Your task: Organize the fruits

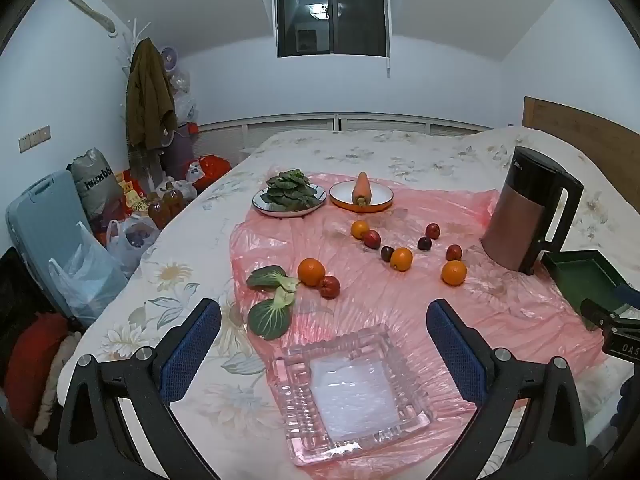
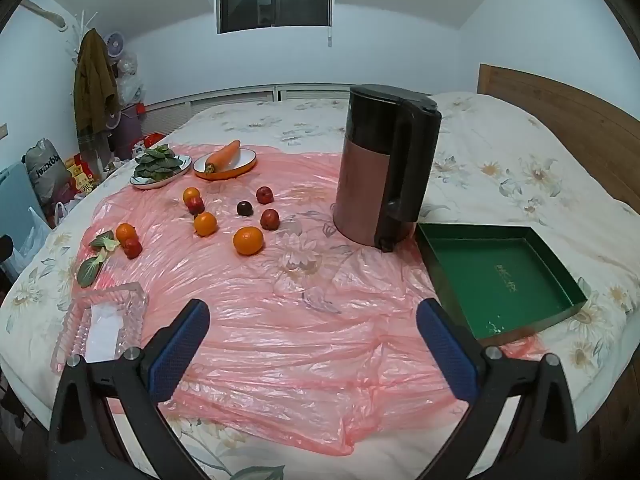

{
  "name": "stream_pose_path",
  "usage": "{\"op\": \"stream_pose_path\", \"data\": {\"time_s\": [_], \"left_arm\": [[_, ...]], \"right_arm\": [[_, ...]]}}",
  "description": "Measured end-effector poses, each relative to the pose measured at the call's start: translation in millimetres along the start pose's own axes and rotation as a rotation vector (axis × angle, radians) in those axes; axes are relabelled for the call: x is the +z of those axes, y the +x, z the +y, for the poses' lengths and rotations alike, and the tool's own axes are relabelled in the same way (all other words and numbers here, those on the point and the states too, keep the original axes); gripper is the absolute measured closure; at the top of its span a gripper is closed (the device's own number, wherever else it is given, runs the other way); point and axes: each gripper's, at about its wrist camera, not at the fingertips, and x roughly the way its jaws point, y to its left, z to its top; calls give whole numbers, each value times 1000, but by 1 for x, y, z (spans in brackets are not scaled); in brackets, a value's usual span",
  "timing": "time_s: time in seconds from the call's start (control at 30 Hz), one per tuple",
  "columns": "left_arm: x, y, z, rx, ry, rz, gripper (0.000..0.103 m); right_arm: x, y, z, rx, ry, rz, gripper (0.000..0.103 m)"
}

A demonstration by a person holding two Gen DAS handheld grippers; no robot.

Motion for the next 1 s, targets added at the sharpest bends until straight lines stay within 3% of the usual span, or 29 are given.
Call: {"op": "stream_pose_path", "data": {"time_s": [0.53,1.0], "left_arm": [[0,0,0,-1,-1,3,2],[-10,27,16,10,-18,43,2]], "right_arm": [[1,4,-1,-7,9,-28,0],[1,23,4,10,14,-4,0]]}}
